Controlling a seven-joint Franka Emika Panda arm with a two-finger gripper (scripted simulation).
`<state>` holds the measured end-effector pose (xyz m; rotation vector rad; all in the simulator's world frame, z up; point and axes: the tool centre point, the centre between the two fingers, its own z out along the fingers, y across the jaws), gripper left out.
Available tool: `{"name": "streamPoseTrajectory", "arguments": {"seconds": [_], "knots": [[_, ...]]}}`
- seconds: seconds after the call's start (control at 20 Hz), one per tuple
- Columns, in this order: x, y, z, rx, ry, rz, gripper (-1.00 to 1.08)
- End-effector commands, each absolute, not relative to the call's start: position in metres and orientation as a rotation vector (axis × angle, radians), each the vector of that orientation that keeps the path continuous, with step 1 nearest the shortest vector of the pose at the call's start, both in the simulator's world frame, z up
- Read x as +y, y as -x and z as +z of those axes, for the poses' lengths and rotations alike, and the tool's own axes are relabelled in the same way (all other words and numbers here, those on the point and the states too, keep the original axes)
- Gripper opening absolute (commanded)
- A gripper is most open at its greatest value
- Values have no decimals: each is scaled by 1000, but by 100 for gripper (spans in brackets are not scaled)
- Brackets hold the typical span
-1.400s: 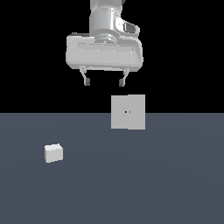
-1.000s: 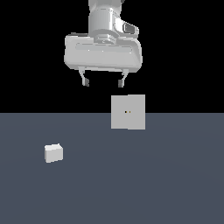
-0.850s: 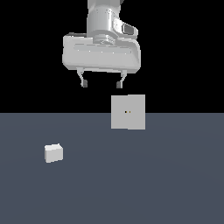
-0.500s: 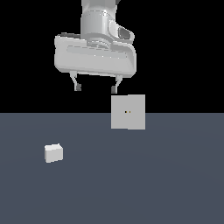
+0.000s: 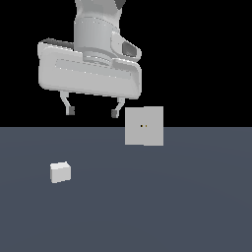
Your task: Plug the charger into the wall socket.
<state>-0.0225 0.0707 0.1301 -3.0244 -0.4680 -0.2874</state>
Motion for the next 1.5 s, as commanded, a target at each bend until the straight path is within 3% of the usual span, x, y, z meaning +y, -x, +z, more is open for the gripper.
{"name": "streamPoseTrajectory", "arguments": {"seconds": [0.0,0.75,1.45], "knots": [[78,27,122,-527,3003,-332,100],[118,51,76,-827,2855,-555,100],[127,57,62,-897,2812,-602,100]]}}
